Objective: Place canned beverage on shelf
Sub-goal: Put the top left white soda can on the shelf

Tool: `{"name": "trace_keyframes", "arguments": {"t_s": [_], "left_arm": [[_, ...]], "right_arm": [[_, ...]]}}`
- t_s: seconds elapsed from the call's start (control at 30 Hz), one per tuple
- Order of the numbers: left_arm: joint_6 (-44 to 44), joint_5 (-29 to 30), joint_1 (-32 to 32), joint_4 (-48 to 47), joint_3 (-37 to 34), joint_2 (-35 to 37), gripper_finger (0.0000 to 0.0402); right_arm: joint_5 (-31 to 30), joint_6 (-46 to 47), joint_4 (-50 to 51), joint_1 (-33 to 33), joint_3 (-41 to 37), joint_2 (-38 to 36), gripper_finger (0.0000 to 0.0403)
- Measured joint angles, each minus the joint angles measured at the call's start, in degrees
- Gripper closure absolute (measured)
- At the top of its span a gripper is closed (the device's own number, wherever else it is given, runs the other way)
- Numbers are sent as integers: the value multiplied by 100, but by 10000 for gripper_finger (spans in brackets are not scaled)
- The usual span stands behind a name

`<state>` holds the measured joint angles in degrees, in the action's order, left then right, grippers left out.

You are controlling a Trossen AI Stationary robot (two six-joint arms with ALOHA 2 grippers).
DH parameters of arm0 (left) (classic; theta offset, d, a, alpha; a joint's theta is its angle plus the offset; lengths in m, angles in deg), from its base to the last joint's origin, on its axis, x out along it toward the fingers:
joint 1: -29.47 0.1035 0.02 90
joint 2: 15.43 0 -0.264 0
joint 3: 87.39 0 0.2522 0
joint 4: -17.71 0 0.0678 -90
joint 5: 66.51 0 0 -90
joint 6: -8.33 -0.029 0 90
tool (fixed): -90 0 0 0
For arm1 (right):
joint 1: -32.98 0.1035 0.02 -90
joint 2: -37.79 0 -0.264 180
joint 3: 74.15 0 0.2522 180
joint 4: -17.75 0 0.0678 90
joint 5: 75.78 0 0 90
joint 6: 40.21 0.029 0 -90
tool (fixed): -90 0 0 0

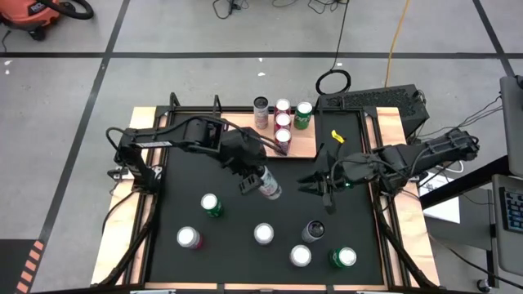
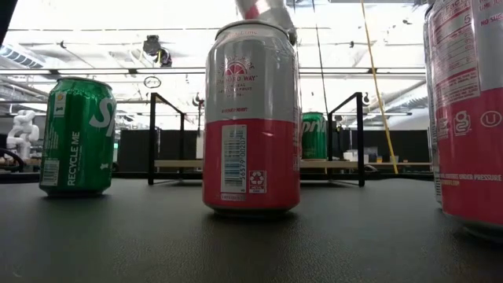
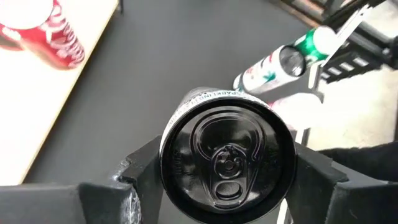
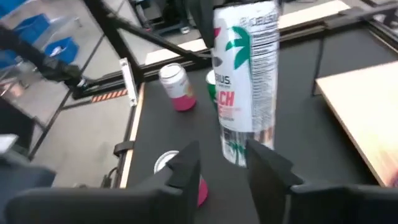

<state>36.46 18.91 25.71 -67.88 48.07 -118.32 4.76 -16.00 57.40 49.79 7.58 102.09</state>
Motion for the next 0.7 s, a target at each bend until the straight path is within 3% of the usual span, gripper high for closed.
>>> {"name": "trace_keyframes", "arguments": {"t_s": [0.2,0.43,0.53,0.7], "left_arm": [[8,7,-119,586,45,0,155],[453,269,-275,1079,45,-2,155],[453,483,-357,1348,45,-2,155],[442,547,-395,1539,43,-2,155]], "right_arm": [[124,-728,-125,-116,0,-1,202],[350,-800,-11,-226,0,-1,83],[388,-842,41,-243,0,-1,60],[843,-848,91,-371,0,31,54]]}}
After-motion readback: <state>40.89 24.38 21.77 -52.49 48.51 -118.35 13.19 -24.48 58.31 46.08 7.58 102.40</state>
